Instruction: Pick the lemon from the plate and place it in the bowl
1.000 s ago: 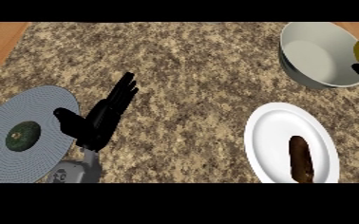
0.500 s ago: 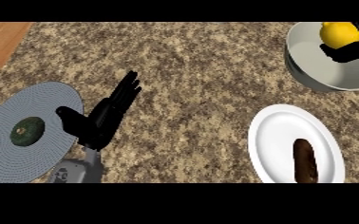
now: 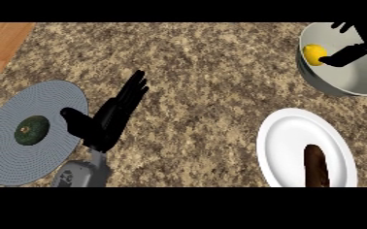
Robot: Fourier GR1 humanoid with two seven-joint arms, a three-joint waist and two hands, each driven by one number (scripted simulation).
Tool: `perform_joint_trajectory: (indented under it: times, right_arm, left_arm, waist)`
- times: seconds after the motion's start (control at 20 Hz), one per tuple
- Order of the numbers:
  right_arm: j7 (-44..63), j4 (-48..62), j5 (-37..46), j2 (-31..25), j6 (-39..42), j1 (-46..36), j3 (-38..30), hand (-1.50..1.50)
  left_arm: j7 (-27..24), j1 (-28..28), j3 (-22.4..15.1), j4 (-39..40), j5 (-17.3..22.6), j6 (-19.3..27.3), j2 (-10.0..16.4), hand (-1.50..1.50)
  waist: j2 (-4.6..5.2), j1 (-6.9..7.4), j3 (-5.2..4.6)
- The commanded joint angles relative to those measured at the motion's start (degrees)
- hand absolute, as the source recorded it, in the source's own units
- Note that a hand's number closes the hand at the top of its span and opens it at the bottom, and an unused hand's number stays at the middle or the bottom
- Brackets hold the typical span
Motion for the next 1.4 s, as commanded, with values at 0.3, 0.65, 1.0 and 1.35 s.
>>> perform_joint_trajectory:
  times: [0.3,0.65,1.0,1.35]
  right_arm:
    - [-14.16,7.69,-19.27,1.64,3.73,-2.75,-18.96,-1.50]
    - [-26.11,7.28,-30.60,-4.28,20.77,0.39,-28.08,-1.50]
    - [-31.61,4.62,-38.54,-11.01,37.32,12.37,-33.24,-1.50]
    - [-38.36,-3.31,-43.87,-14.40,47.42,30.36,-34.93,1.50]
  left_arm:
    - [-1.00,1.76,1.37,0.38,0.11,-0.04,0.81,0.00]
    - [-1.31,1.38,3.88,1.68,1.43,-0.70,1.95,0.00]
    - [0.34,1.81,4.70,0.84,2.08,-0.11,1.87,0.00]
    - [-0.44,5.82,5.30,-1.15,1.86,0.14,2.67,0.00]
  waist:
    - [-0.37,-1.58,0.19]
    - [-1.30,-4.32,-0.06]
    - [-2.04,-5.95,-0.16]
    - [-2.73,-8.61,-0.16]
